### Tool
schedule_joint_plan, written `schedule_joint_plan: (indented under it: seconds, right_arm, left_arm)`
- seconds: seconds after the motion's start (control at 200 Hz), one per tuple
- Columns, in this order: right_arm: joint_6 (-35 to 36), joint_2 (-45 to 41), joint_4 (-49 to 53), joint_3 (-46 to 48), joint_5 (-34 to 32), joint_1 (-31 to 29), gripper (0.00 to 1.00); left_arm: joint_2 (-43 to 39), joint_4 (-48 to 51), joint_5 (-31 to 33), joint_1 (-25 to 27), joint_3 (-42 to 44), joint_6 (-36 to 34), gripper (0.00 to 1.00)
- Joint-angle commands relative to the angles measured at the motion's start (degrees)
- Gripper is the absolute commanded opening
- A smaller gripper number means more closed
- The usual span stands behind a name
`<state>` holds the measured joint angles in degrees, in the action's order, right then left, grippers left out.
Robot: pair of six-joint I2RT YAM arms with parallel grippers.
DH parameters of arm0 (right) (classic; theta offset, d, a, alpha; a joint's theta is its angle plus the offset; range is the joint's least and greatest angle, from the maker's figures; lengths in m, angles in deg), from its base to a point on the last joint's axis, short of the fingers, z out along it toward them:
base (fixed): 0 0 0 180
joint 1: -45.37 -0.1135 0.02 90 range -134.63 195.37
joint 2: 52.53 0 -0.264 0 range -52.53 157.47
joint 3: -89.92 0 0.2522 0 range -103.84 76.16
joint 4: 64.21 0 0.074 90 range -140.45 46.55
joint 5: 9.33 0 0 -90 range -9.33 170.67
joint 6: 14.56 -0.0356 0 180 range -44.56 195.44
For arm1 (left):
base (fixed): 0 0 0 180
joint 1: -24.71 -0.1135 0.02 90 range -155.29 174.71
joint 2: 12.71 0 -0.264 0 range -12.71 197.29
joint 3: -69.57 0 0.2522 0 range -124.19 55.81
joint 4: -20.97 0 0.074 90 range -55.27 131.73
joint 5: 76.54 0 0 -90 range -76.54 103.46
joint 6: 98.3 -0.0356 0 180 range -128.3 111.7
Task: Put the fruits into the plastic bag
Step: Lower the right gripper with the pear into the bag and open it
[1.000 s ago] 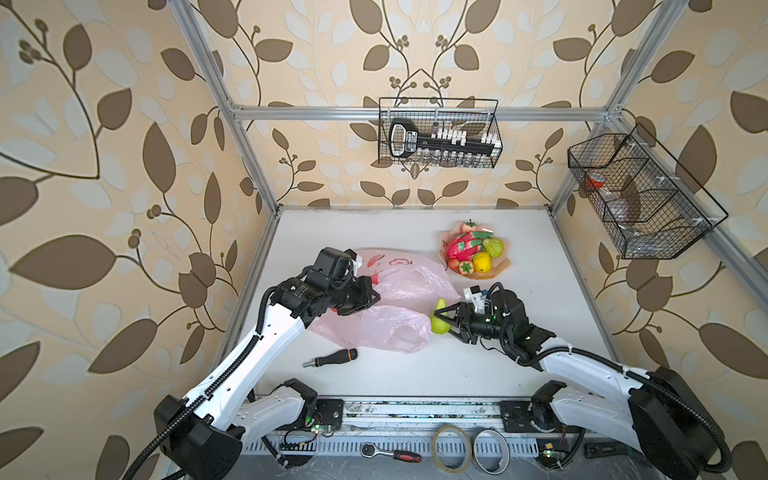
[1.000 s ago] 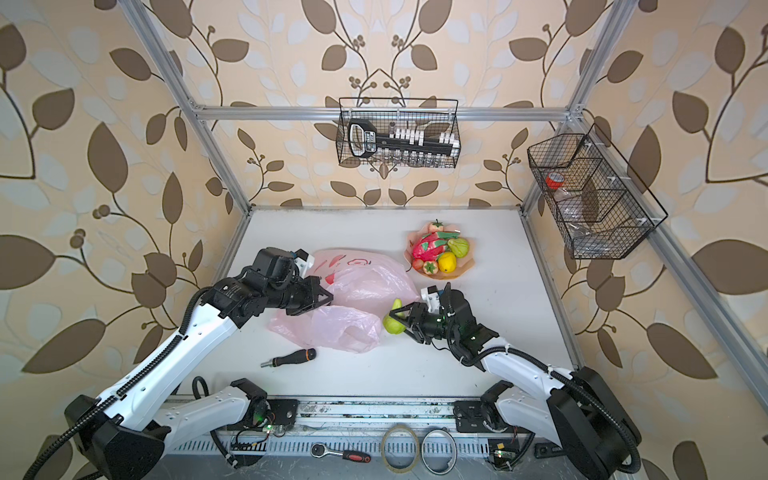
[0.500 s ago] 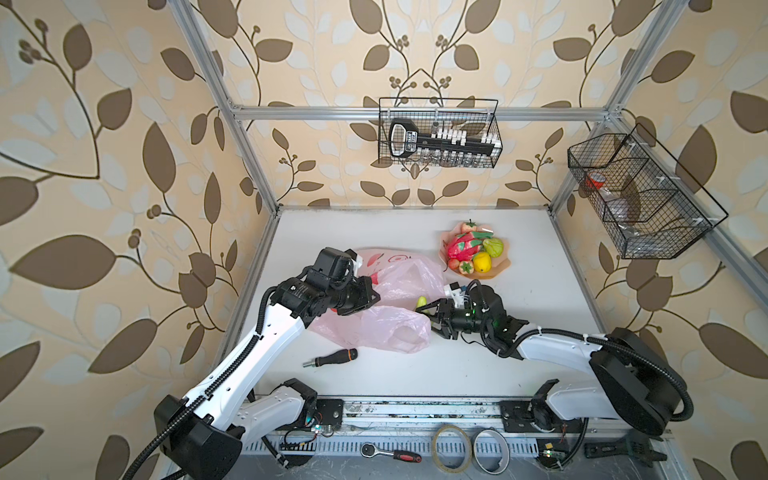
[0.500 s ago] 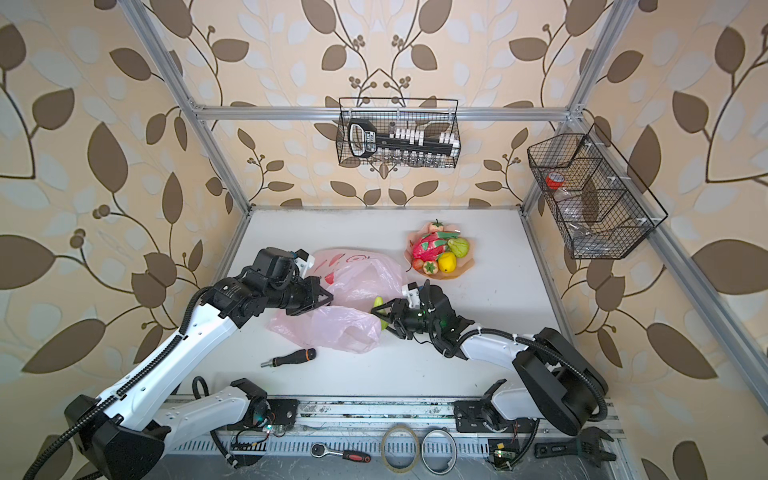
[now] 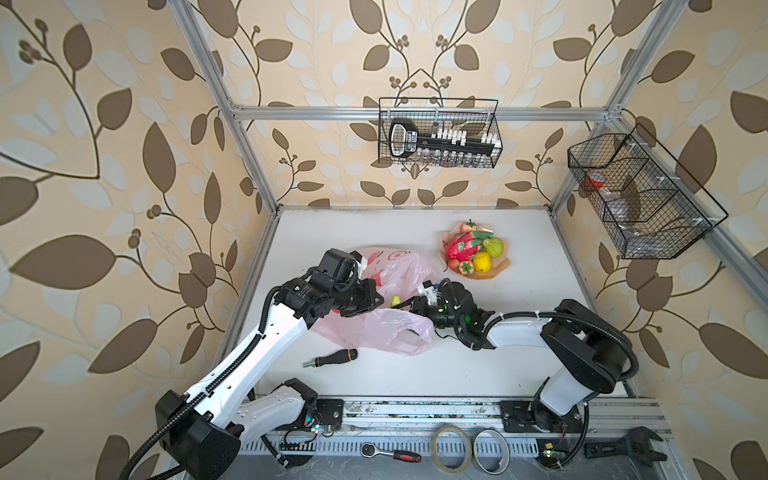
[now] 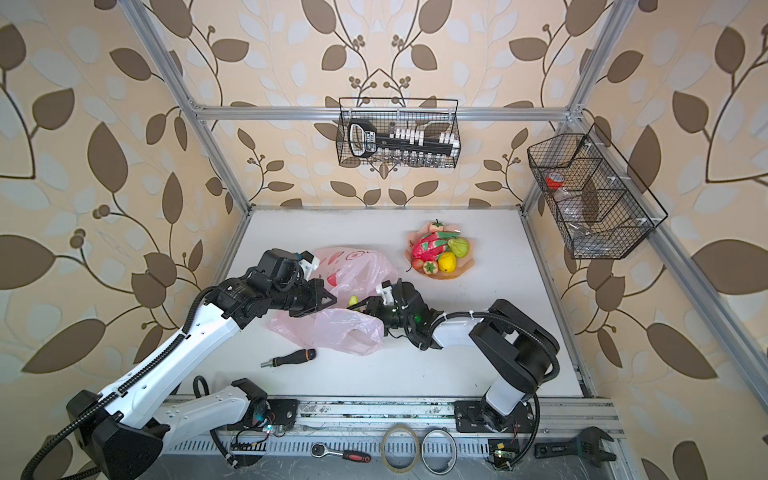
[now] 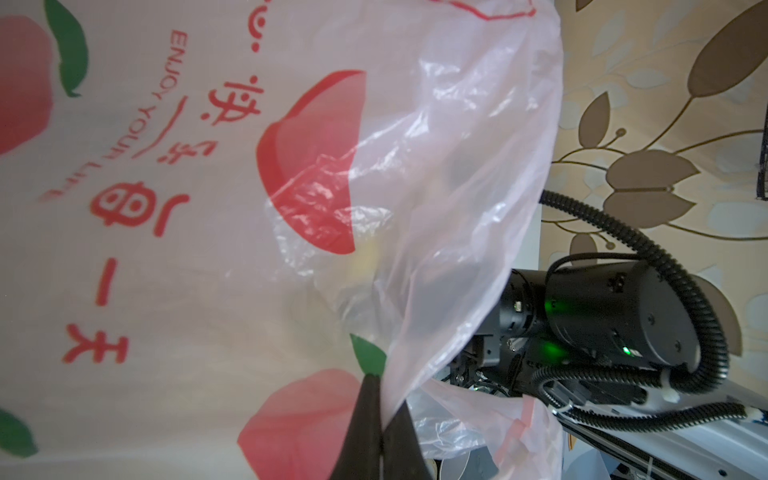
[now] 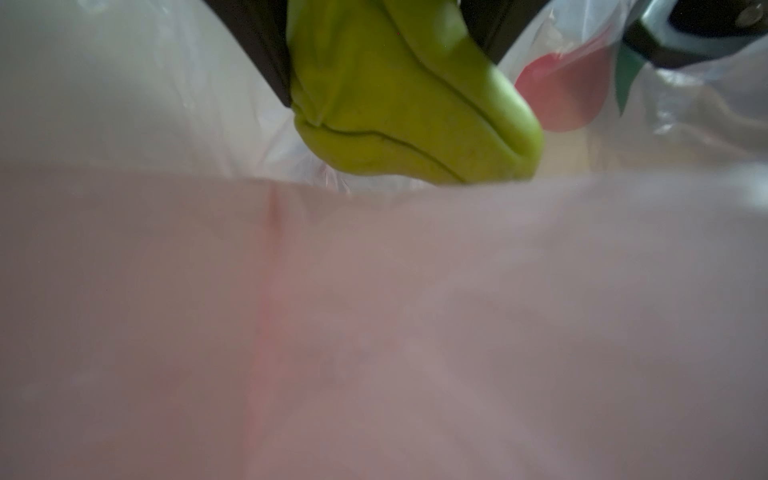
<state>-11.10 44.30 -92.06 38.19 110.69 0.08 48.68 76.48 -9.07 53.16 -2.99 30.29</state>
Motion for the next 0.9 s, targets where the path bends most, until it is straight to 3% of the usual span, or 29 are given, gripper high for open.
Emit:
schedule_joint_plan:
  seconds: [0.0,0.525,0.765,0.895]
  right_arm:
    - [-3.63,3.37,-4.64,-3.65,0.42,-1.69,0.20]
    - [-10.78,19.11,-9.95,-16.01,0.48,-7.85,0.24]
    - [-10.60,22.58,-5.69,-20.95,-0.05,-8.78,0.33]
    - [-10.48,23.14,-4.74,-21.87,0.29,-8.84,0.45]
  left_arm:
    - [-0.27,-1.24,-0.20,0.86,0.36,0.52,0.00]
    - [-0.32,-1.74,0.73,2.12,0.70,1.56,0.00]
    - [-0.82,-1.86,1.64,2.52,1.62,1.93,0.00]
    - [-1.26,-1.93,2.02,2.54,2.10,2.10,0.00]
